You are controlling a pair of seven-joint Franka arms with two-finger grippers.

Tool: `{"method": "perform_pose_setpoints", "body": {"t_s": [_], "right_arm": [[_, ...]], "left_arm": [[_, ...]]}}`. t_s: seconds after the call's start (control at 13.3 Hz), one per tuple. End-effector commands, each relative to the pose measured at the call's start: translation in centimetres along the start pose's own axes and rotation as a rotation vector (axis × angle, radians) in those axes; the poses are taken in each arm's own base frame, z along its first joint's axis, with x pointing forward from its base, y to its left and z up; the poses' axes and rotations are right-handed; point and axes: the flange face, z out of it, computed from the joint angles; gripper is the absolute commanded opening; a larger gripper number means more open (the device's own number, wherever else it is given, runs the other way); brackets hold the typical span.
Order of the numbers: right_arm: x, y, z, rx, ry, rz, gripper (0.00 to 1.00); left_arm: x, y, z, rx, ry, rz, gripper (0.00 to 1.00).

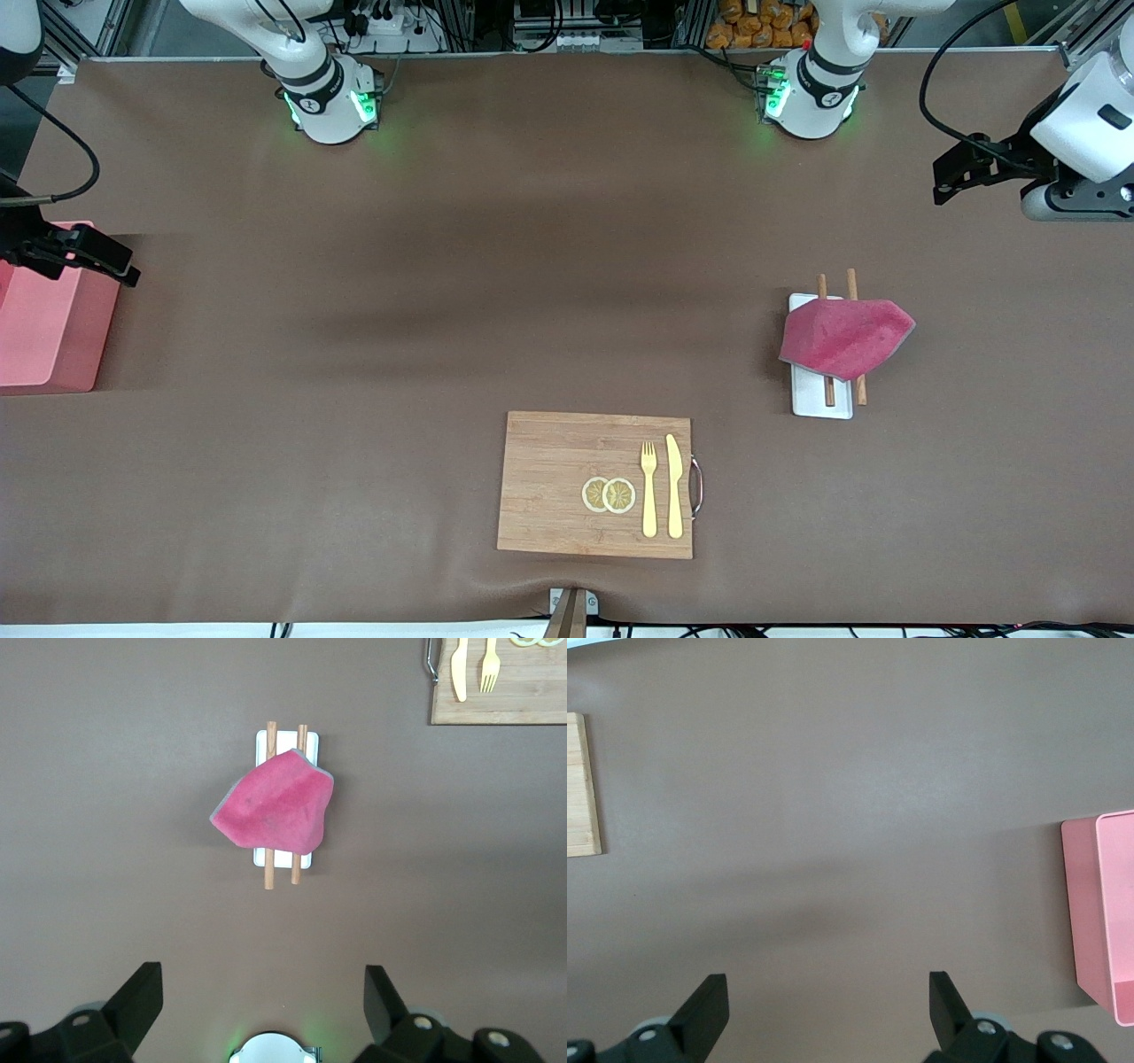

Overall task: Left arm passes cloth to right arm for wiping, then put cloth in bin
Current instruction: 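Reach the left gripper down to the pink cloth on the chopstick holder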

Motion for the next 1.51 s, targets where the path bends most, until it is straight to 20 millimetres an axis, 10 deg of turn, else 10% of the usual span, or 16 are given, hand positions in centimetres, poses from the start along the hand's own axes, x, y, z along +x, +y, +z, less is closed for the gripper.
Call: {"method": "perform_pose_setpoints", "body": {"t_s": [0.0, 0.38, 0.83, 1.43], "right_arm": [[-0.7, -0.2, -0.3, -0.019, 0.000, 0.006, 1.00], [-0.6, -0.3, -0.3, -0.019, 0.003, 0.007, 1.00], [-0.6, -0.4, -0.2, -0.019, -0.002, 0.006, 1.00], [-0.6, -0.8, -0.1, -0.020, -0.005, 0.003, 1.00]], "left_arm": [[-0.4, 0.1, 0.0, 0.011, -0.002, 0.018, 1.00], [0.8, 1.1, 1.8, 0.027, -0.034, 0.031, 1.00], [9.0, 1.1, 13.8, 0.028, -0.131, 0.073, 1.00], [15.5, -10.2, 30.2, -0.234, -0.203, 0.282, 1.00]]}}
